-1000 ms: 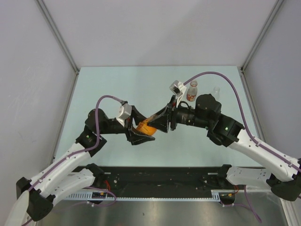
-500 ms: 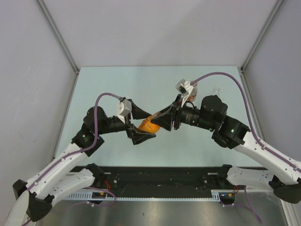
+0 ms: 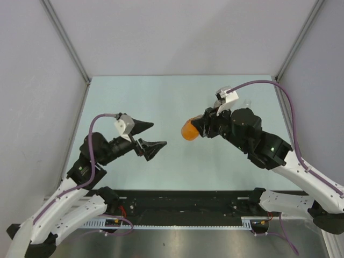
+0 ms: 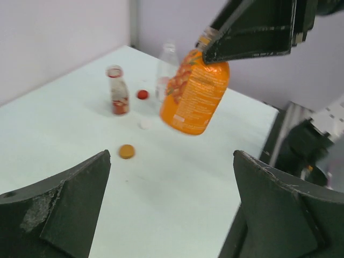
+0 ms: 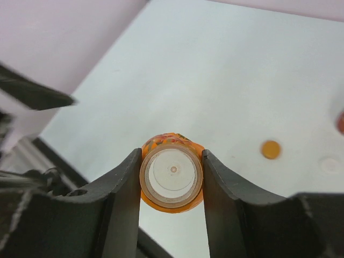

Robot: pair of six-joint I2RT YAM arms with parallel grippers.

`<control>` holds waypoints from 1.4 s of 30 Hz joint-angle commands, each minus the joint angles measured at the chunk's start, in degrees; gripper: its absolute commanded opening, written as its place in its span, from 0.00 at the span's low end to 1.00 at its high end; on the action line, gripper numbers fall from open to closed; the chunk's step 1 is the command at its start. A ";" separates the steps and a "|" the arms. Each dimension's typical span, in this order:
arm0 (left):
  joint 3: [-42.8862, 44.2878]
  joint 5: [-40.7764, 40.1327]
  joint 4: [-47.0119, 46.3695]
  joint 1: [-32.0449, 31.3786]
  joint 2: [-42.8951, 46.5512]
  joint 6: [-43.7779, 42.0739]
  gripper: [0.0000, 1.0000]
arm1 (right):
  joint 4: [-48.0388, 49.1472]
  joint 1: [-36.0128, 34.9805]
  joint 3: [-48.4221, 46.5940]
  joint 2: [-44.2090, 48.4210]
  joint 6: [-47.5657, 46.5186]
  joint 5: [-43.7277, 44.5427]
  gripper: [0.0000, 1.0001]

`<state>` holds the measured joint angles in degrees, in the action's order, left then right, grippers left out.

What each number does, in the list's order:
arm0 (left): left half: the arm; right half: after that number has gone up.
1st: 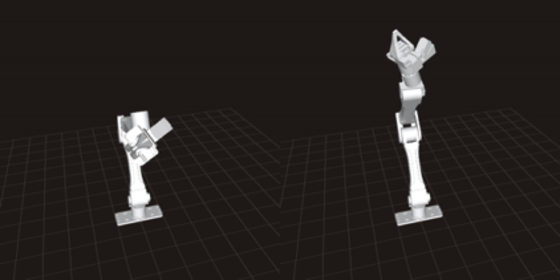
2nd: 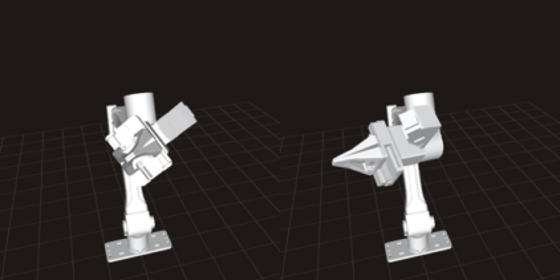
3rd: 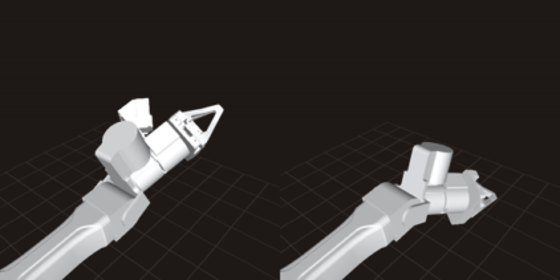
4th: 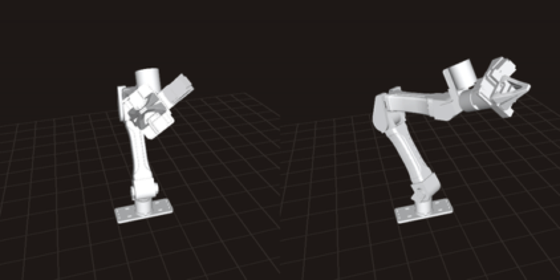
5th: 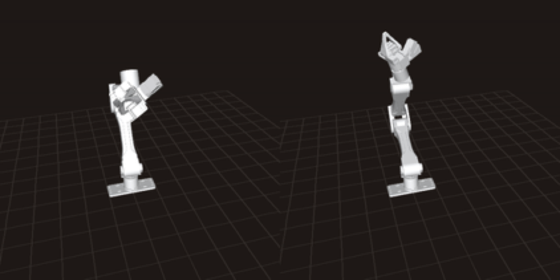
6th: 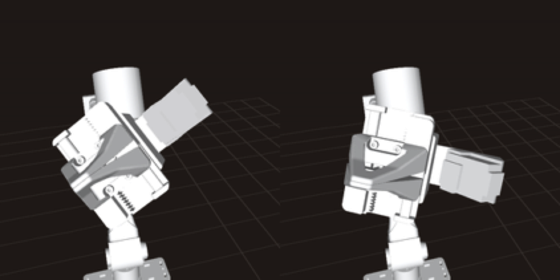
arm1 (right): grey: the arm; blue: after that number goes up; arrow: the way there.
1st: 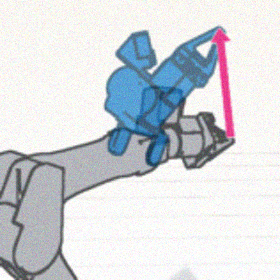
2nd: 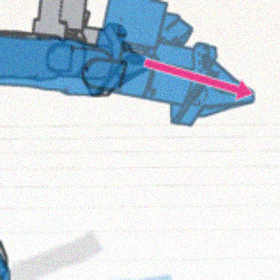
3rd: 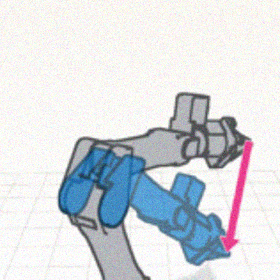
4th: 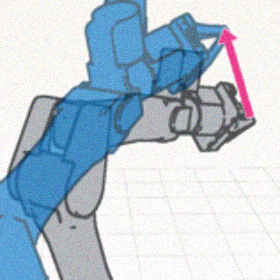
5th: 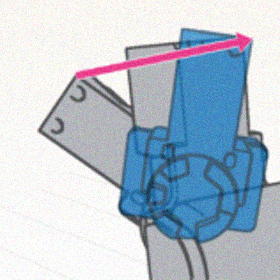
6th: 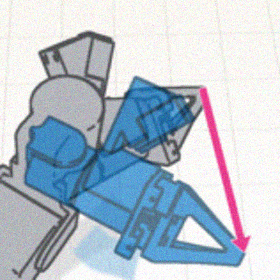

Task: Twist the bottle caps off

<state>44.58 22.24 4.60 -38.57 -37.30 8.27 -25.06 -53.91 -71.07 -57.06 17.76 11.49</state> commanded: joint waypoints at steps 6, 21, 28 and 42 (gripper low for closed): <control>-2.12 -29.52 4.71 0.25 4.69 3.41 1.00 | 0.70 4.16 -1.53 -10.07 -2.91 23.39 0.00; -4.41 -36.92 8.59 0.16 3.63 5.70 1.00 | 23.21 13.12 0.14 -30.65 -2.64 20.51 0.00; -5.12 -35.51 8.40 0.16 3.64 5.53 1.00 | 33.83 14.09 0.05 -37.94 -4.48 19.36 0.00; -4.50 -34.37 8.85 0.25 1.53 5.88 1.00 | 36.66 16.47 -2.05 -48.49 -4.66 20.24 0.00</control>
<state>39.11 -12.84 14.41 -38.54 -34.96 13.15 8.05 -38.11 -70.52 -104.29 13.23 30.79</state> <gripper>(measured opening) 0.996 0.460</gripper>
